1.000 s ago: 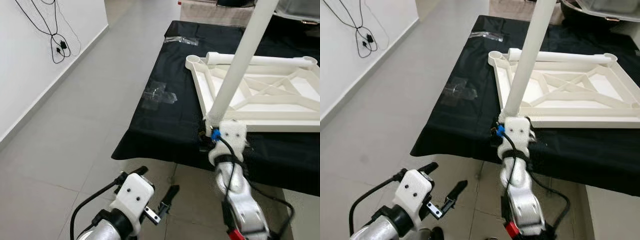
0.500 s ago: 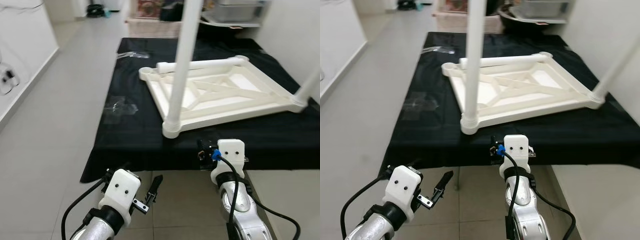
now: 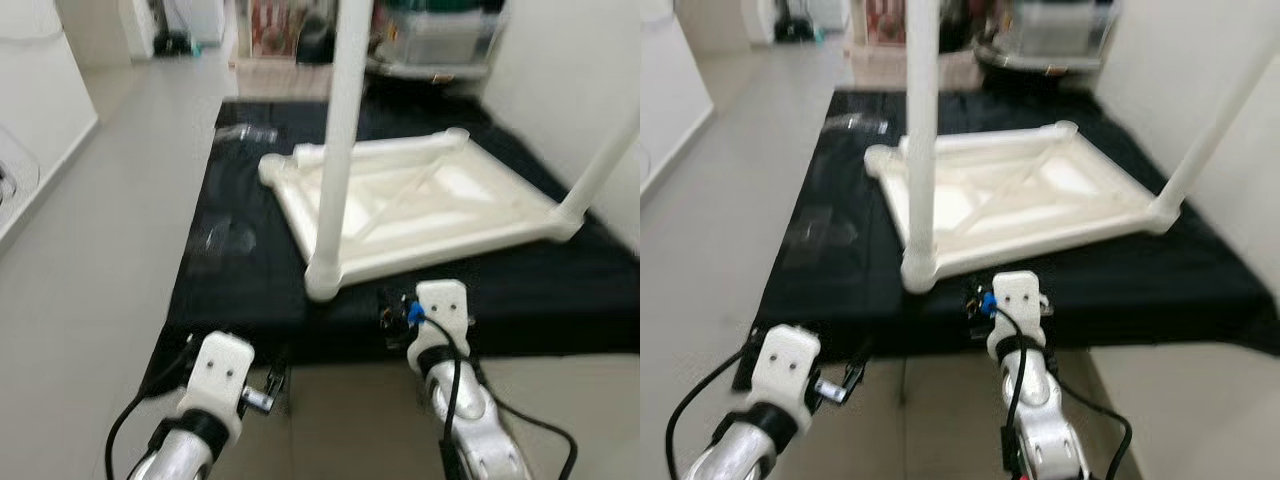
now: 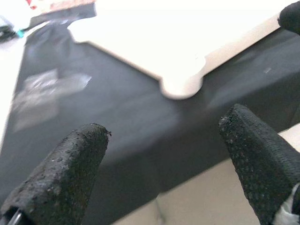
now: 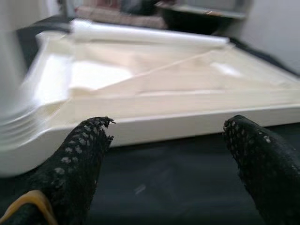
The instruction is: Building children table
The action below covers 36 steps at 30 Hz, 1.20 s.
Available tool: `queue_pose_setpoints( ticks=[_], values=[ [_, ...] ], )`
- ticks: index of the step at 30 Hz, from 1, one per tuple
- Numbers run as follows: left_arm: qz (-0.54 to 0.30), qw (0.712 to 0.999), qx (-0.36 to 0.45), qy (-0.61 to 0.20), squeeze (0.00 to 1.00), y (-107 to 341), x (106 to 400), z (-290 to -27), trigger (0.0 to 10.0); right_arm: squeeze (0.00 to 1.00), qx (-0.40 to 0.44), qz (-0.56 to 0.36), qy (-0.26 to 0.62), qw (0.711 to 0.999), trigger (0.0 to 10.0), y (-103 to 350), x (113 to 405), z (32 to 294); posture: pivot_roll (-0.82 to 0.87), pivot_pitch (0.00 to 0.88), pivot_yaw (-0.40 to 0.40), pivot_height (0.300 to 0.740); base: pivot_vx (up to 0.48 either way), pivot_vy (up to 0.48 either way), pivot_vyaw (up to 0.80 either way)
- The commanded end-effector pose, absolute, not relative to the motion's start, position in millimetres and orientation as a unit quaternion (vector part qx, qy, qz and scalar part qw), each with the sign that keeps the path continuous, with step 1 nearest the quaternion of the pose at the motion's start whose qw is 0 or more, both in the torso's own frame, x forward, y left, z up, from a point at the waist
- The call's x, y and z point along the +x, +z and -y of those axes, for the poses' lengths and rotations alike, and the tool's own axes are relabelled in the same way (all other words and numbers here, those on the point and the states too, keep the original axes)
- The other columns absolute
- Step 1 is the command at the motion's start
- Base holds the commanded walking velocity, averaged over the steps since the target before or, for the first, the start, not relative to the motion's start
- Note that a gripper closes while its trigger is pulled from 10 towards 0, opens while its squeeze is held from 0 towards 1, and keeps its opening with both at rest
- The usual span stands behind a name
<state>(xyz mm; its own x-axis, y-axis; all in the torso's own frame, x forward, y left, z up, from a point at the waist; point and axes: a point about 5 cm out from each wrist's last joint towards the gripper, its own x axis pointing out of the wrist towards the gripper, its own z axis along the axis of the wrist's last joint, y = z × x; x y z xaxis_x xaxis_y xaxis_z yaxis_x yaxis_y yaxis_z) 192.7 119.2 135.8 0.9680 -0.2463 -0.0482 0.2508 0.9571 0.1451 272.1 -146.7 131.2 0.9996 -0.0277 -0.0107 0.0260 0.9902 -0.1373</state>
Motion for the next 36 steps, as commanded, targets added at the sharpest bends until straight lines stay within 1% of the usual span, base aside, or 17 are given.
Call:
queue_pose_setpoints(
  ticks=[1,3,6,9,16,20,23,24,25,26,27,28,31,32,33,34,36],
  values=[
    [-0.019,0.99,0.068,-0.123,0.0,133,192,-119,10.0,0.0,-0.065,-0.014,-0.029,0.997,10.0,127,274,156,0.11,0.049,-0.034,0.74,0.281,-0.304,0.0],
    [-0.007,0.995,0.063,-0.072,0.0,139,196,-133,10.0,0.0,-0.07,-0.009,-0.031,0.997,10.0,130,279,158,0.11,0.047,-0.035,0.74,0.0,0.0,0.0],
    [0.003,0.997,0.06,-0.044,0.0,145,198,-141,10.0,0.0,-0.07,-0.001,-0.037,0.997,10.0,133,281,160,0.12,0.046,-0.036,0.74,0.0,0.0,0.0],
    [0.047,0.996,0.068,0.018,0.0,166,205,-160,10.0,0.0,-0.07,0.014,-0.046,0.996,10.0,140,290,164,0.12,0.047,-0.043,0.74,0.0,0.0,0.0],
    [0.076,0.994,0.074,0.032,0.0,180,210,-164,10.0,0.0,-0.071,0.024,-0.048,0.996,10.0,146,298,163,0.13,0.051,-0.052,0.74,0.0,0.0,0.0],
    [0.067,0.995,0.072,-0.007,0.0,174,207,-149,10.0,0.0,-0.055,0.037,-0.04,0.997,10.0,154,304,162,0.12,0.057,-0.056,0.74,0.0,0.0,0.0],
    [0.031,0.992,0.06,-0.103,0.0,157,197,-121,10.0,0.0,0.02,0.016,0.069,0.997,10.0,153,318,154,0.12,0.069,-0.057,0.74,0.0,0.0,0.0],
    [0.031,0.992,0.06,-0.103,0.0,157,197,-121,10.0,0.0,0.02,0.016,0.069,0.997,10.0,153,318,154,0.12,0.069,-0.057,0.74,0.0,0.0,0.0],
    [0.017,0.99,0.052,-0.129,0.0,152,193,-114,10.0,0.0,0.025,0.021,0.103,0.994,10.0,157,323,155,0.12,0.071,-0.058,0.74,0.0,0.0,0.0],
    [0.017,0.99,0.052,-0.129,0.0,152,193,-114,10.0,0.0,0.025,0.021,0.103,0.994,10.0,157,323,155,0.12,0.071,-0.058,0.74,0.0,0.0,0.0],
    [0.009,0.989,0.047,-0.141,0.0,149,191,-110,10.0,0.0,0.023,0.026,0.12,0.992,10.0,159,325,157,0.12,0.074,-0.059,0.74,0.0,0.0,0.0],
    [-0.002,0.984,0.043,-0.173,0.0,145,187,-103,10.0,0.0,0.008,0.027,0.165,0.986,10.0,164,332,165,0.12,0.084,-0.056,0.74,0.0,0.0,0.0],
    [-0.01,0.98,0.043,-0.195,0.0,141,183,-98,10.0,0.0,0.001,0.023,0.198,0.98,10.0,169,337,173,0.12,0.085,-0.056,0.74,0.0,0.0,0.0],
    [-0.015,0.977,0.047,-0.21,0.0,139,181,-94,10.0,0.0,-0.007,0.006,0.226,0.974,10.0,171,342,181,0.12,0.088,-0.058,0.74,0.0,0.0,0.0],
    [-0.015,0.977,0.047,-0.21,0.0,139,181,-94,10.0,0.0,-0.007,0.006,0.226,0.974,10.0,171,342,181,0.12,0.088,-0.058,0.74,0.0,0.0,0.0],
    [-0.019,0.974,0.048,-0.219,0.0,138,180,-92,10.0,0.0,-0.024,-0.016,0.266,0.964,10.0,173,344,191,0.13,0.096,-0.057,0.74,0.0,0.0,0.0],
    [-0.019,0.974,0.048,-0.219,0.0,138,180,-92,10.0,0.0,-0.024,-0.016,0.266,0.964,10.0,173,344,191,0.13,0.096,-0.057,0.74,0.0,0.0,0.0]
  ],
)
